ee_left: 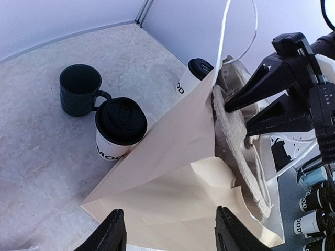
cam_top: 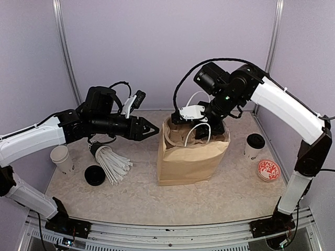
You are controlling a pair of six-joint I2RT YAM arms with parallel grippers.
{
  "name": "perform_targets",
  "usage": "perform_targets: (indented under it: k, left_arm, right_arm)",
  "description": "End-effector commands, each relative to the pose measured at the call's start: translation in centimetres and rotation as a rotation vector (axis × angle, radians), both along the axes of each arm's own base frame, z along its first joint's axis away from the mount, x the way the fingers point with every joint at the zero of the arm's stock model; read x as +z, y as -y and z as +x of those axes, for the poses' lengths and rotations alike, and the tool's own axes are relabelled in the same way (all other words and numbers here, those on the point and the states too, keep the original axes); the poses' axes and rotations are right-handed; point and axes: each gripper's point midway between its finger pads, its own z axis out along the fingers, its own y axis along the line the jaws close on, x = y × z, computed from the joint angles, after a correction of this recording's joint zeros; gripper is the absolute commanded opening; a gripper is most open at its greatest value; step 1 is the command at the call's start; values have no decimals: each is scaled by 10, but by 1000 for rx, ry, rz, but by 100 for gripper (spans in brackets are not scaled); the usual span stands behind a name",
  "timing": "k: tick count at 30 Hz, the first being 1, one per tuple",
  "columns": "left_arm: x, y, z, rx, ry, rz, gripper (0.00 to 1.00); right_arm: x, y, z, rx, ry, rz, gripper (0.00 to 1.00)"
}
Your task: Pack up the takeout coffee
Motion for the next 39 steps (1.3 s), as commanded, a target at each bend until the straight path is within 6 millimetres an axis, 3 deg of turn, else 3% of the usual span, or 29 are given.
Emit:
perform_targets:
  k: [1, 6, 12, 20, 29, 39]
  left_arm:
    - [13, 4, 5, -6, 29, -19, 57]
    - [8, 5, 6, -8, 27, -14, 57]
    - [-2, 8, 6, -17, 9, -1, 57]
    - [-11, 6, 6, -12, -7, 4, 57]
    - [-20, 1, 9, 21, -17, 21, 57]
    - [-21, -1, 17, 29, -16, 19, 57]
  right_arm:
    - [-9, 10, 2, -34, -24, -41, 13]
    - [11, 3, 7, -43, -76, 77, 13]
    - [7, -3, 6, -31, -218, 169, 12]
    - [-11, 6, 21, -98, -242, 132, 14]
    - [-54, 34, 24, -138, -219, -48, 15]
    - [-49, 36, 24, -125, -156, -85, 15]
